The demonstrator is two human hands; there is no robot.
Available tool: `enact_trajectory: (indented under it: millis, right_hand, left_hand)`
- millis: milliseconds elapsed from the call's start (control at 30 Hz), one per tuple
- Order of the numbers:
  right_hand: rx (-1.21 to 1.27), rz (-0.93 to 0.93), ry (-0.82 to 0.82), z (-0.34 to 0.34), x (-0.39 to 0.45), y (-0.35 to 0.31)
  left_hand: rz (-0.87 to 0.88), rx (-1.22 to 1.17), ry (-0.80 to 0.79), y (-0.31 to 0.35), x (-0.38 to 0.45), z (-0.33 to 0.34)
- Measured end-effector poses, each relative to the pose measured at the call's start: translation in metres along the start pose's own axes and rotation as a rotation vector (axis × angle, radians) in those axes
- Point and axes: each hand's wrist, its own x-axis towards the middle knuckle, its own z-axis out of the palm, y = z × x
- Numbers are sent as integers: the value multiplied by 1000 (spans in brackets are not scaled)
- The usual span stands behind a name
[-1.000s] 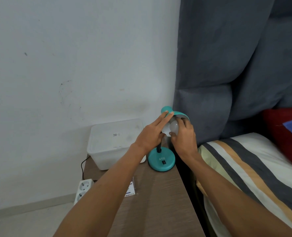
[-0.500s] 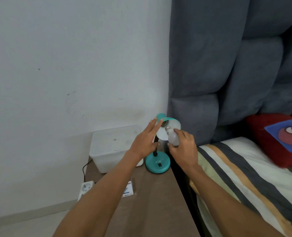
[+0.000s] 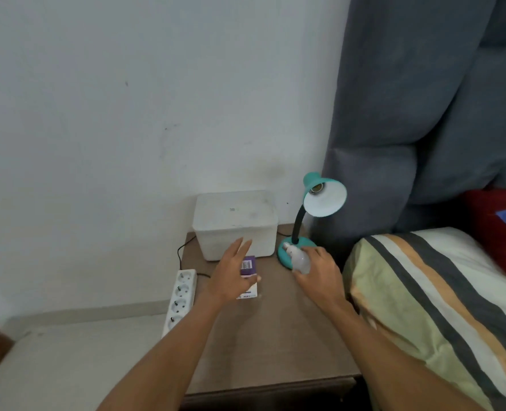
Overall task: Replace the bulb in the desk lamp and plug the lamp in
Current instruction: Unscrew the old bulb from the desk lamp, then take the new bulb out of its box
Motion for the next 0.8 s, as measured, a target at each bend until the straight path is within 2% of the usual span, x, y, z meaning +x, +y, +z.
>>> enact_trajectory:
  millis: [100,233,300,567,800]
  right_hand:
    - [-27,45,-46,24,-12,7]
    - [127,105,-118,50,-17,16]
    - [94,68,-155,59,-15,19]
    - [-14,233,-255,82,-3,15]
    - [-37,236,-286,88,0,21]
  left_hand:
    - [-79,-40,-12,-22,-11,6]
    - [-118,-119,-19,-41,-15,16]
    - [-131,-166,8,-48,-16,22]
    - [-155,-292,39,-63,-19,41]
    - [-166,-319,39,-67,-17,44]
